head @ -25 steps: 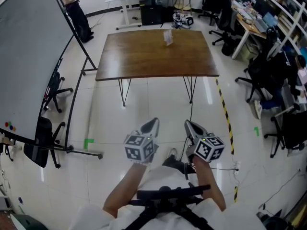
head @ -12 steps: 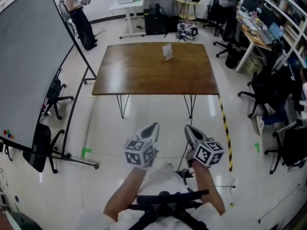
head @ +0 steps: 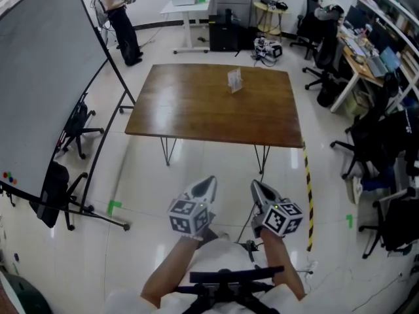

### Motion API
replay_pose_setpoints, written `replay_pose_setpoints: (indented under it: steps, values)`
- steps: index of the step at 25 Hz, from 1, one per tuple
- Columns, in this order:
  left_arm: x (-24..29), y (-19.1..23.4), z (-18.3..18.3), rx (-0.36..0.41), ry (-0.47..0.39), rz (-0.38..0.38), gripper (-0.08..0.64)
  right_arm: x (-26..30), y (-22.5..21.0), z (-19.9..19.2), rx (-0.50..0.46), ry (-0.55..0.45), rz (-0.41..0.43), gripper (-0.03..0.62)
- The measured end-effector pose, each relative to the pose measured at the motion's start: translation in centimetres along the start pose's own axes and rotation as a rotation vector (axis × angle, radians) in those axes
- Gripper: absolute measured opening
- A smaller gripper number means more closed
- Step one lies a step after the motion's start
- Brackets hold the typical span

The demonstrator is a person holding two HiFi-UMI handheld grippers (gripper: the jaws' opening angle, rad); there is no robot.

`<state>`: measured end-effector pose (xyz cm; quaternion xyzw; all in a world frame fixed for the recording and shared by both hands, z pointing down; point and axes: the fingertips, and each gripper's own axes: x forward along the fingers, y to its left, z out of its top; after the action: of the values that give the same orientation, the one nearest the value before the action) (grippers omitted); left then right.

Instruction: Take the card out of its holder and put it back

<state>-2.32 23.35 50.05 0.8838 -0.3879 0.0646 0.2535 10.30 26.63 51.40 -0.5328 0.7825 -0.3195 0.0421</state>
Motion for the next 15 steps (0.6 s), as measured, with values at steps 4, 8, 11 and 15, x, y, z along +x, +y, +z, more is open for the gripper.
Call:
replay_pose_setpoints:
  steps: [4,8,11,15]
  values:
    - [1.4,0.6,0.4,-0.008,0.013,0.005,-0.009,1.3,-0.8,0.5,0.016,0.008,0.012,-0.003]
    - [2.9,1.3,0.6,-0.014,0.019,-0.005,-0.009,2.7,-1.6,0.7,0.026,0.017,0.007,-0.003]
    - [4.6,2.3,1.1,-0.025,0.031,-0.016,-0.009,4.3,-2.2,1.3,0.025,0.029,0.000,-0.003]
    - [7.2,3.7,3.1,-0.030,0.032,-0.038,-0.009,6.9,-2.8,3.1,0.019,0.028,-0.009,-0.003]
